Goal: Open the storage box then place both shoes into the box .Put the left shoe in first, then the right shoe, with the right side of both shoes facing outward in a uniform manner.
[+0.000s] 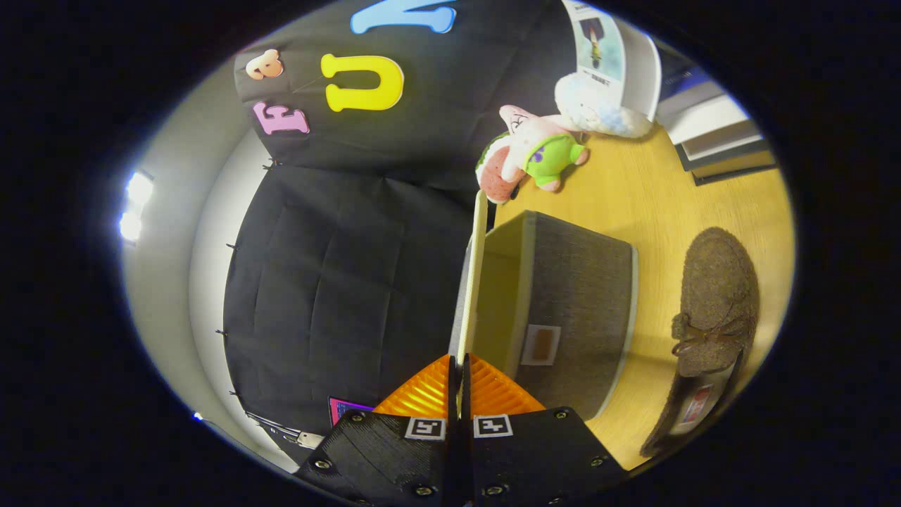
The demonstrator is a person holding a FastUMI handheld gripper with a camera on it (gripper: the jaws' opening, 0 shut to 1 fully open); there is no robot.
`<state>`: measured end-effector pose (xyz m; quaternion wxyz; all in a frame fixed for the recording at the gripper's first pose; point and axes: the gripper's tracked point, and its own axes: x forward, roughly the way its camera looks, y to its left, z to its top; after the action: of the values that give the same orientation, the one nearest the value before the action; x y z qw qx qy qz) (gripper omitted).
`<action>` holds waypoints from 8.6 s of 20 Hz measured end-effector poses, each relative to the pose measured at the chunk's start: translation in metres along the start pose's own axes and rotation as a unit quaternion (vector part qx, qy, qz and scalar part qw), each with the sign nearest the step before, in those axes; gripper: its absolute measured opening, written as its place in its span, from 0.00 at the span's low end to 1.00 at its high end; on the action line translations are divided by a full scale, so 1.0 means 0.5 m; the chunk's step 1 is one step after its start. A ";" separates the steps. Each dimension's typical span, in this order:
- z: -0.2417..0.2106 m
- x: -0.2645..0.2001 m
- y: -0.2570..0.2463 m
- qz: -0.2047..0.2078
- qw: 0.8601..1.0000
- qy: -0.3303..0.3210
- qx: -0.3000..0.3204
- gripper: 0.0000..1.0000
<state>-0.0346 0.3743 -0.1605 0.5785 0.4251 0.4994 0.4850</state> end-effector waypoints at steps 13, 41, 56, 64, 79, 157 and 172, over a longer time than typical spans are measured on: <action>-0.030 0.304 0.276 0.007 0.992 0.050 -0.115 0.00; -0.190 0.714 0.069 -0.177 0.957 0.124 -0.194 0.37; -0.007 0.218 0.143 -0.228 0.929 -0.015 -0.292 0.36; 0.060 -0.021 0.058 -0.322 0.893 -0.086 -0.301 0.36; 0.018 -0.242 -0.239 -0.463 0.859 -0.055 -0.213 0.42; -0.041 0.296 -0.250 -0.511 0.857 0.022 -0.062 0.01; -0.083 0.326 -0.307 -0.500 0.852 0.116 -0.105 0.29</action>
<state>-0.0497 0.5095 -0.3429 0.7220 -0.0044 0.6540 0.2259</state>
